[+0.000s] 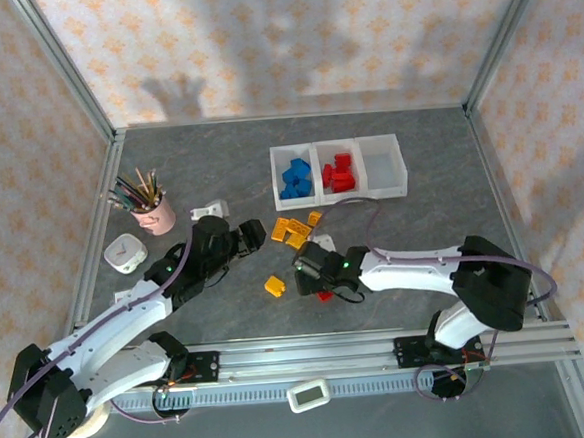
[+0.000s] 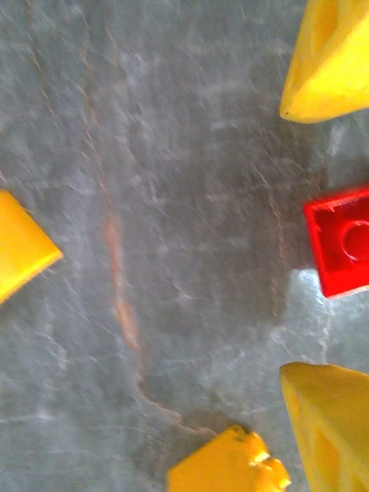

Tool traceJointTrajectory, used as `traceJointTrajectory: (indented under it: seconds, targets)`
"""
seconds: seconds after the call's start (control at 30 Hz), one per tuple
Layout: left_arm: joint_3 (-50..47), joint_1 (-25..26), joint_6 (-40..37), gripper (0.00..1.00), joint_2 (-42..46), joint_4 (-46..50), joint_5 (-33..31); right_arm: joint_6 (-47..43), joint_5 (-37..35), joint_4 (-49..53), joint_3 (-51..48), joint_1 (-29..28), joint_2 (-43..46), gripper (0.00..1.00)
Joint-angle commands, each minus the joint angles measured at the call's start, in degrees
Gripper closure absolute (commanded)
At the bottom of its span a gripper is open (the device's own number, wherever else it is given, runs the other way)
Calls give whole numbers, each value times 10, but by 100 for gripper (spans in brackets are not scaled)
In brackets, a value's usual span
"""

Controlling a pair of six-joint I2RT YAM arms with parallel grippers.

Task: Sort the legos into containers by color
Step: Pick up the lego from the bottom-center of the table.

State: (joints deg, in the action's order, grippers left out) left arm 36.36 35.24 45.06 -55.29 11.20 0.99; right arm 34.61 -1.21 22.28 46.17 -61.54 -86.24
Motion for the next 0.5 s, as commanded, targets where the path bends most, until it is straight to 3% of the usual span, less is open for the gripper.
traceJointTrajectory:
  seconds: [0.0,0.13,0.33,0.47]
  targets:
    - [-11,0,14,22,17,20,-25,35,-14,1,-10,-17,-18,25]
    - [-15,0,14,21,18,19,-27,33,-14,6,-13,-26,-27,37]
    - [-15,-1,13,21,8,7,-14,27,-46,24,0,-26,-36,63]
    - [-5,-2,8,20,-3,2,-10,16,-55,29,17,-20,-27,68]
